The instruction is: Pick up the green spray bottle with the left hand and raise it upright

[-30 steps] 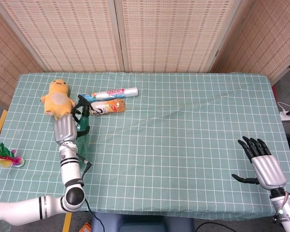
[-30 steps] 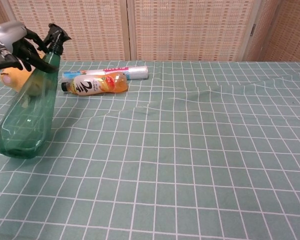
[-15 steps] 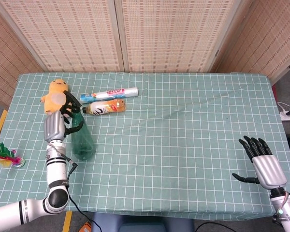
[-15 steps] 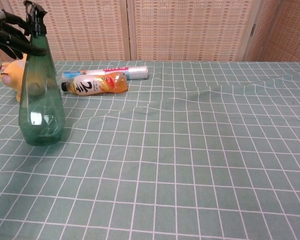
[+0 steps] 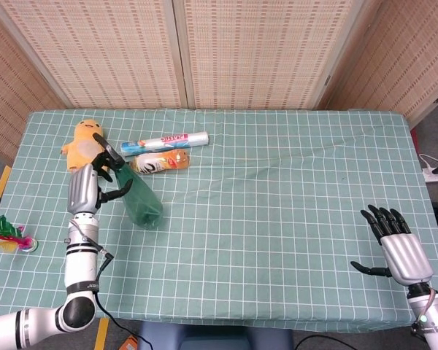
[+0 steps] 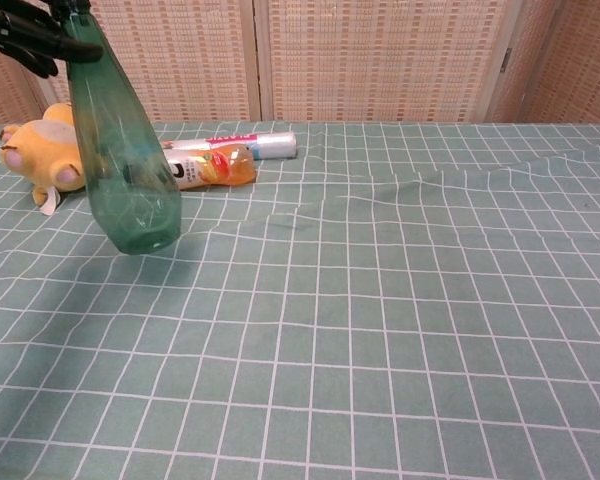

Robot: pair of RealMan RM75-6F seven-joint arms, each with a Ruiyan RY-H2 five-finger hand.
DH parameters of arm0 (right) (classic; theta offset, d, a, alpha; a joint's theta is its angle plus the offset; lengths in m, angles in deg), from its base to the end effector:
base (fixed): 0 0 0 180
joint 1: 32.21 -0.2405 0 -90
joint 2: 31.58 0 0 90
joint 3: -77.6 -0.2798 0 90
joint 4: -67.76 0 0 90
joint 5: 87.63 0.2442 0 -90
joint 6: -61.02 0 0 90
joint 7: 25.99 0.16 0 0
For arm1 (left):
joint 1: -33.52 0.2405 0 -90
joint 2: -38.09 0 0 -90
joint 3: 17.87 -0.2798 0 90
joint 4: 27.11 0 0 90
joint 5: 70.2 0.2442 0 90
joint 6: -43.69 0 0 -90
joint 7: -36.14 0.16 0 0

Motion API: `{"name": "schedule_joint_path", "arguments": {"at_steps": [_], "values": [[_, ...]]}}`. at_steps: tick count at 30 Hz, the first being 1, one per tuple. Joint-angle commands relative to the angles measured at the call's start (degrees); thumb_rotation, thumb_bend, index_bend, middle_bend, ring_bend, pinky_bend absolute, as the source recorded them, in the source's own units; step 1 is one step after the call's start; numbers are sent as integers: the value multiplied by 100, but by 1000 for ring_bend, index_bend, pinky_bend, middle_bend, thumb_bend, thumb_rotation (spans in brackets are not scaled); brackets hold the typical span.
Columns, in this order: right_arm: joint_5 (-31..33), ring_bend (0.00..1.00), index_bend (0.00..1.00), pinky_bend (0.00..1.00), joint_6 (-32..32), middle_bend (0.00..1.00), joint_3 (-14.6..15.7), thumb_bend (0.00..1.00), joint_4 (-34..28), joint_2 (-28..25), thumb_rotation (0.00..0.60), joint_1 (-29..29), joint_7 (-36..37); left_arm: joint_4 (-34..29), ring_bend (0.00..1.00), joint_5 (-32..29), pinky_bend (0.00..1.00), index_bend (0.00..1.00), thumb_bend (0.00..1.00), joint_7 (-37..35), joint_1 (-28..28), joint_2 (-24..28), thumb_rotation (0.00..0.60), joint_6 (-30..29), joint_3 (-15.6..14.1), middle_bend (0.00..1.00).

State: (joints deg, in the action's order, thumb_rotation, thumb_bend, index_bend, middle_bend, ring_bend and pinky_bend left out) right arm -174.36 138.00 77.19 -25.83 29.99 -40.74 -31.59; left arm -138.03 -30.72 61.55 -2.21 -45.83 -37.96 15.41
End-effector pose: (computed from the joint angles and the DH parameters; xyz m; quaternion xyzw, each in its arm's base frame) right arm -0.3438 -0.2110 0.1241 0.6672 -0.3772 0.3185 0.5577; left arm -0.1141 0.3841 0.0831 -0.4220 -0.5339 -0.5286 0.5074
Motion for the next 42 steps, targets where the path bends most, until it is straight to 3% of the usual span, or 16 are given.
{"name": "schedule_joint_path", "arguments": {"at_steps": [1, 12, 21, 33, 42], "values": [[3, 0, 46, 16, -1, 0, -1, 58, -3, 1, 600, 0, -8, 173, 526, 613, 364, 345, 227, -427, 55, 66, 600, -54, -94, 578], [60, 0, 46, 16, 41, 0, -28, 58, -5, 42, 600, 26, -85, 1616, 514, 1779, 355, 331, 225, -1459, 64, -351, 600, -142, -549, 567], [152, 0, 46, 16, 0, 0, -49, 58, -45, 44, 600, 23, -181, 2850, 497, 2237, 340, 309, 227, -2225, 187, -745, 600, -196, -823, 547], [166, 0, 46, 16, 2, 0, -52, 58, -51, 39, 600, 31, -171, 3405, 476, 2566, 310, 286, 226, -2567, 290, -1042, 600, -290, -980, 523], [181, 0, 46, 16, 7, 0, -62, 58, -54, 54, 600, 33, -208, 3508, 462, 2499, 303, 263, 227, -2876, 362, -1133, 600, -170, -883, 506]]}}
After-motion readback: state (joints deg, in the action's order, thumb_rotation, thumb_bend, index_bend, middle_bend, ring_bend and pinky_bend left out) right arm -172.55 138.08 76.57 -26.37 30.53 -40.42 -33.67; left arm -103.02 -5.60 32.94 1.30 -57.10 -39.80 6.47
